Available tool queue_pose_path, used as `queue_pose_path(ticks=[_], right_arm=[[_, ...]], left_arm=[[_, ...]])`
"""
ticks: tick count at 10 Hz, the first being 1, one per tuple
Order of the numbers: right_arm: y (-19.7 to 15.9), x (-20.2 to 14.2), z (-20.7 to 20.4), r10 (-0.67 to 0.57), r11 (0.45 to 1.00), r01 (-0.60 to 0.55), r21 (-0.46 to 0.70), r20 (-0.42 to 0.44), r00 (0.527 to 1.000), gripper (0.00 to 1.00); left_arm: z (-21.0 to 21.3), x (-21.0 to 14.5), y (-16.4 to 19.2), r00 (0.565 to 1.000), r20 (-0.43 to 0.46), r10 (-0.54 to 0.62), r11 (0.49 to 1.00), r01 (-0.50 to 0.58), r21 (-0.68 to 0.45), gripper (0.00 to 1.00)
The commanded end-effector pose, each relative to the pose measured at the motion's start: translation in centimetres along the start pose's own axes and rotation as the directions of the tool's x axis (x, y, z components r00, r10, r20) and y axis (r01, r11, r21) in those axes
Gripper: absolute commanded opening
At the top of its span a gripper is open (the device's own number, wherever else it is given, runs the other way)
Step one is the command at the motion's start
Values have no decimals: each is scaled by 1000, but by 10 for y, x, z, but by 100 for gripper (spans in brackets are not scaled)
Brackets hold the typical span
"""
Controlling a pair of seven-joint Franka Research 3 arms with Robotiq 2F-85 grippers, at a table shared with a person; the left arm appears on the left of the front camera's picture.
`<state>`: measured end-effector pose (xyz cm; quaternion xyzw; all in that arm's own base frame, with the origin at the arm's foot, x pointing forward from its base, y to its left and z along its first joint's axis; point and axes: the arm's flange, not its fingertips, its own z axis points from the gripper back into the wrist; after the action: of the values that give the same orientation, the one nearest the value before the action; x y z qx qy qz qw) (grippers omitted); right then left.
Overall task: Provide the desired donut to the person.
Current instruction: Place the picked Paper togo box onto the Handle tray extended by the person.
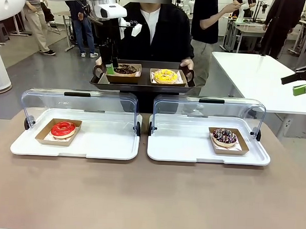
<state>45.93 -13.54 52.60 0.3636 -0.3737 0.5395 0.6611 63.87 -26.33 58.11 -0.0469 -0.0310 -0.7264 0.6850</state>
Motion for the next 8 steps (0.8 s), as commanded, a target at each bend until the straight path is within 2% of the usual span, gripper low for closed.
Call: queue_pose_path(ticks=[1,2,3,5,8], right_arm=[[0,0,-1,0,1000,0,1,2,1000,100],[0,0,-1,0,1000,0,1,2,1000,100],[0,0,-1,0,1000,0,1,2,1000,100],[0,0,-1,0,1000,0,1,2,1000,100],[0,0,-1,0,1000,0,1,2,1000,100]], left_arm=[[11,2,7,1000,15,-12,1000,13,-21,100],[11,0,4,1000,18,-13,1000,13,-24,87],[13,-2,-2,1000,22,-13,1000,13,-23,96],[21,-11,-27,999,33,-40,999,40,-11,96],[36,-41,-88,999,26,-40,999,40,26,96]])
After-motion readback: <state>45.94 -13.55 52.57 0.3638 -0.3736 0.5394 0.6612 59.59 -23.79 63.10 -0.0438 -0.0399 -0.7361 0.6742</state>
